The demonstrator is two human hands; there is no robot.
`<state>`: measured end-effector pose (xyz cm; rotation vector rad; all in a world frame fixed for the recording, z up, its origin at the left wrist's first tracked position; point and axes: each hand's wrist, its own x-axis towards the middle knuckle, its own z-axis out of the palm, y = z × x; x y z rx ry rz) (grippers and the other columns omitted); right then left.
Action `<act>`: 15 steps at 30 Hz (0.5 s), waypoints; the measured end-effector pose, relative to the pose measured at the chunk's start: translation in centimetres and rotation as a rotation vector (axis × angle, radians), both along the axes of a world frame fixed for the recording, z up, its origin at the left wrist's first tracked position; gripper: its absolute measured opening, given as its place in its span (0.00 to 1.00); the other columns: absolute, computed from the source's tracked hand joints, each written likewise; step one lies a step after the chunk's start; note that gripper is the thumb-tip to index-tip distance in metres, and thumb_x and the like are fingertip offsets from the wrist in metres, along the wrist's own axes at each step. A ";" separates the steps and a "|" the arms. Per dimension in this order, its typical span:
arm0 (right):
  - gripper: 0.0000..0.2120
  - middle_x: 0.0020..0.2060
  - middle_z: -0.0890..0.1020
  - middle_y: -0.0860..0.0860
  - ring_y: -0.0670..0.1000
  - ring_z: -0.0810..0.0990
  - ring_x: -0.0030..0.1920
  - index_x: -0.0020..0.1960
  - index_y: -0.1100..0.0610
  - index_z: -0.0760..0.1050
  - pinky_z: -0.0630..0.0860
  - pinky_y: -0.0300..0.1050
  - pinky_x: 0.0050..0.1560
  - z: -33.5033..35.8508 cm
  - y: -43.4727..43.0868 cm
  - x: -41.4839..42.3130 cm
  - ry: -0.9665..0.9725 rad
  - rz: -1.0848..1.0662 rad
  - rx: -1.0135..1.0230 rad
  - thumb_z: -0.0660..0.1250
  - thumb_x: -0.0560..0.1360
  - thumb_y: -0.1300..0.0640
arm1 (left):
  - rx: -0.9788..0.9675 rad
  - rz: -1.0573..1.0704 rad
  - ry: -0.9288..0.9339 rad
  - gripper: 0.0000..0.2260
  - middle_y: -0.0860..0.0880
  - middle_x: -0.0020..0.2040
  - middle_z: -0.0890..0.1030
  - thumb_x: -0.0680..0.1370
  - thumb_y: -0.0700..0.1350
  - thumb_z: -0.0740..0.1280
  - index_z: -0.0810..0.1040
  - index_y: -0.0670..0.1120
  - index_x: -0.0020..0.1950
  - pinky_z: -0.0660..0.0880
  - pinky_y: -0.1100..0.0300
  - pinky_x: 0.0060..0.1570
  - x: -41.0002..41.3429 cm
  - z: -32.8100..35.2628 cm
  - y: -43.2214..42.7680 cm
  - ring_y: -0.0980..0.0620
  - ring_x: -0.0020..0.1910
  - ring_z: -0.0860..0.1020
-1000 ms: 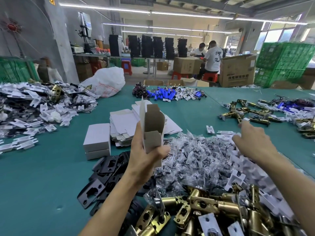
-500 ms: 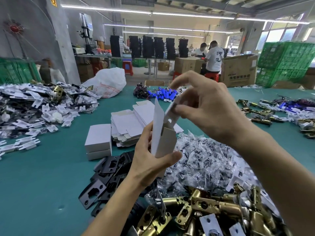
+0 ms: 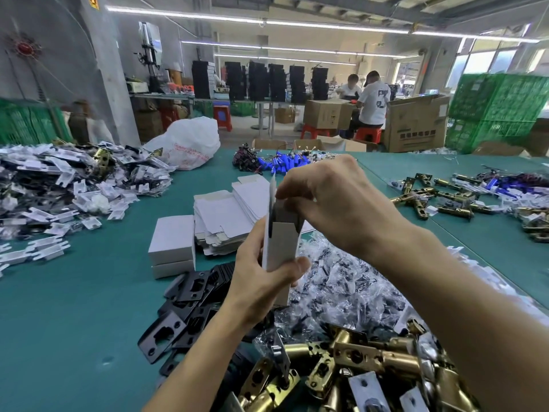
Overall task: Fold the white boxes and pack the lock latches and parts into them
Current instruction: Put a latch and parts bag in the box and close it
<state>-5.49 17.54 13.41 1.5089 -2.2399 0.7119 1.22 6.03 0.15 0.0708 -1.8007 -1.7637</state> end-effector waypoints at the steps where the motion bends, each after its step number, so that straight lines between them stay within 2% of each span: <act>1: 0.08 0.47 0.84 0.54 0.56 0.81 0.49 0.53 0.50 0.83 0.78 0.52 0.48 -0.1 -0.1 -0.1 0.001 -0.036 0.037 0.70 0.75 0.58 | 0.003 -0.003 0.000 0.28 0.41 0.52 0.81 0.63 0.58 0.75 0.78 0.54 0.62 0.81 0.37 0.38 0.0 0.0 0.0 0.37 0.48 0.80; 5: 0.08 0.48 0.82 0.53 0.59 0.81 0.48 0.51 0.48 0.85 0.79 0.53 0.49 0.0 -0.3 -0.4 -0.003 -0.103 0.142 0.70 0.75 0.57 | -0.015 -0.011 -0.009 0.25 0.43 0.51 0.80 0.63 0.57 0.76 0.78 0.57 0.59 0.82 0.38 0.39 -0.1 -0.2 -0.1 0.37 0.48 0.80; 8: 0.11 0.43 0.80 0.50 0.57 0.80 0.45 0.49 0.46 0.86 0.79 0.53 0.46 0.4 -0.4 -0.5 -0.010 -0.126 0.221 0.69 0.75 0.60 | -0.054 -0.013 -0.041 0.27 0.49 0.50 0.80 0.63 0.58 0.76 0.76 0.56 0.60 0.82 0.37 0.42 -0.3 -0.3 -0.2 0.45 0.47 0.80; 11: 0.13 0.28 0.78 0.40 0.41 0.76 0.35 0.49 0.47 0.86 0.75 0.43 0.38 0.7 -0.3 -1.0 -0.089 -0.093 0.292 0.67 0.76 0.61 | -0.046 -0.002 -0.075 0.29 0.50 0.50 0.80 0.62 0.59 0.76 0.75 0.55 0.60 0.82 0.37 0.44 -0.3 -0.2 -0.1 0.48 0.47 0.81; 13: 0.11 0.22 0.73 0.38 0.36 0.73 0.31 0.47 0.49 0.86 0.69 0.35 0.34 0.7 -0.1 -1.3 -0.122 -0.087 0.241 0.66 0.76 0.60 | -0.026 0.010 -0.082 0.30 0.55 0.49 0.81 0.60 0.60 0.76 0.75 0.57 0.61 0.83 0.40 0.44 -0.3 0.0 -0.1 0.50 0.47 0.82; 14: 0.09 0.24 0.73 0.38 0.36 0.74 0.31 0.47 0.50 0.85 0.69 0.34 0.35 0.6 -0.1 -1.4 -0.129 -0.099 0.181 0.66 0.76 0.60 | -0.011 0.026 -0.085 0.32 0.58 0.48 0.81 0.60 0.60 0.76 0.75 0.57 0.62 0.83 0.42 0.44 -0.4 0.2 -0.2 0.51 0.47 0.82; 15: 0.09 0.28 0.74 0.39 0.39 0.74 0.33 0.46 0.51 0.84 0.72 0.38 0.37 0.4 -0.1 -1.6 -0.133 -0.125 0.113 0.65 0.76 0.59 | 0.006 0.052 -0.090 0.34 0.59 0.47 0.81 0.59 0.61 0.76 0.75 0.57 0.63 0.83 0.43 0.44 -0.4 0.3 -0.4 0.51 0.48 0.82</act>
